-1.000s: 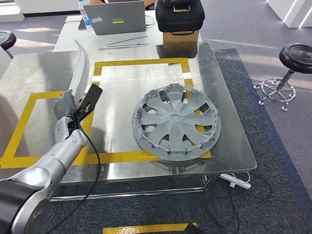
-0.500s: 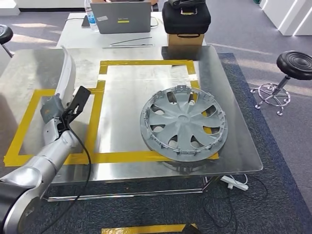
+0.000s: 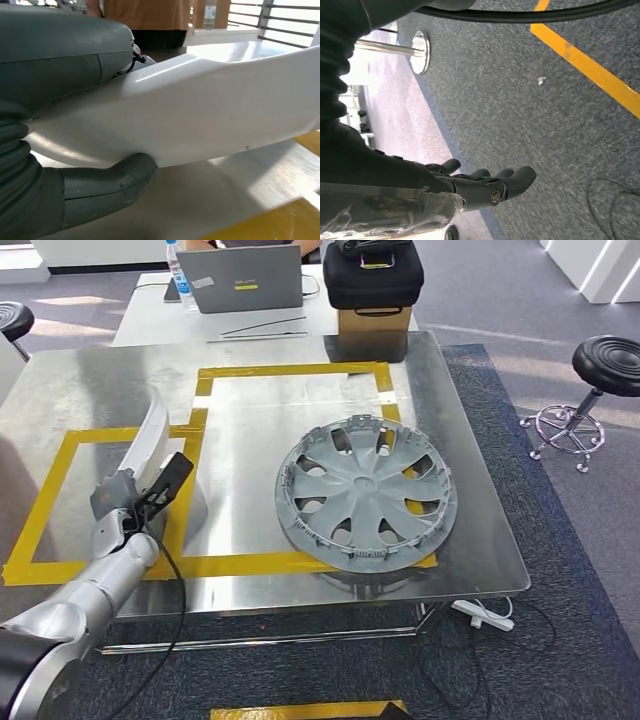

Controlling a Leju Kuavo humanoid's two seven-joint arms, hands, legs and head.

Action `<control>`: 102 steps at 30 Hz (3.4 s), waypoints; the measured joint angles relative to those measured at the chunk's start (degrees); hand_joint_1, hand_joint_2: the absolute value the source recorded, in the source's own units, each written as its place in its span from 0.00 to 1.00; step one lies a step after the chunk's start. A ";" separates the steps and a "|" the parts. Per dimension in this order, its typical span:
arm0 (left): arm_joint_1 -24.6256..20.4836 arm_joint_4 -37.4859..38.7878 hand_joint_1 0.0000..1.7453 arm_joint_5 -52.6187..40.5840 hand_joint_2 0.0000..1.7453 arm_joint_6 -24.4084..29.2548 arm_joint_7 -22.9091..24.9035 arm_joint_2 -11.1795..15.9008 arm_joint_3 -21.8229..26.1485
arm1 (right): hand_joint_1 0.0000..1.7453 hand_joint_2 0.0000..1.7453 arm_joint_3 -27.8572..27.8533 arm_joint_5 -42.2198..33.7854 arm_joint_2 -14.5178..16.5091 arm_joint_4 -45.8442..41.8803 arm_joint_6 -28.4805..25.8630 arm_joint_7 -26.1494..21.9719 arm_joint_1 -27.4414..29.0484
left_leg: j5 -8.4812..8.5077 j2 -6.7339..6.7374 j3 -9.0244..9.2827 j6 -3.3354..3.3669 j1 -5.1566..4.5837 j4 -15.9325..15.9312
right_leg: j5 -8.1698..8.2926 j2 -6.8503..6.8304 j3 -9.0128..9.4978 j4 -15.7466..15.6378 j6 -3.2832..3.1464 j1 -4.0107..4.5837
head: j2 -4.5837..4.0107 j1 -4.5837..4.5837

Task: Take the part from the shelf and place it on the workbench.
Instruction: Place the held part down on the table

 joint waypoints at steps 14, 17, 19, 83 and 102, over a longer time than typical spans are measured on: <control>0.81 0.11 0.97 1.50 1.00 -4.53 -6.69 -1.35 2.96 | 0.00 1.00 -0.09 -0.45 -0.29 -0.02 -0.28 -0.59 0.23 | 1.95 -0.18 2.18 1.54 0.36 -3.16 | -0.89 0.05 -0.47 1.07 2.17 -0.30 | 0.00 0.06; 0.74 0.11 0.97 1.32 1.00 -4.72 -6.69 -1.65 3.34 | 0.00 1.00 -0.10 -0.46 -0.30 -0.02 -0.42 -0.61 0.26 | 2.09 0.01 2.18 2.26 0.42 -3.20 | -6.04 -0.11 -4.88 10.79 2.65 -0.31 | 0.00 0.49; 0.89 0.13 0.97 1.18 1.00 -4.88 -6.68 -1.77 3.41 | 0.00 1.00 -0.13 -0.49 -0.30 -0.02 -0.44 -0.63 0.41 | 2.09 0.03 2.16 2.34 0.35 -3.20 | -8.02 -0.11 -7.49 16.66 2.68 -0.30 | 0.00 0.56; 29.05 -56.35 0.00 53.75 0.00 -23.30 -46.20 -14.31 11.46 | 0.00 0.00 -1.97 -2.37 -0.88 -0.02 -3.60 -2.11 4.02 | 1.20 0.21 2.39 2.72 0.12 -2.82 | -5.25 -0.09 -4.56 11.49 2.56 0.14 | 0.00 0.74; 45.23 -81.86 0.00 63.19 0.00 -38.05 -53.29 -14.94 -3.93 | 0.00 0.00 -3.64 -3.49 -1.02 -0.02 -4.65 -2.58 5.12 | -0.90 0.30 1.30 0.35 0.02 1.87 | -1.70 0.04 1.62 0.24 0.24 0.10 | 0.00 0.16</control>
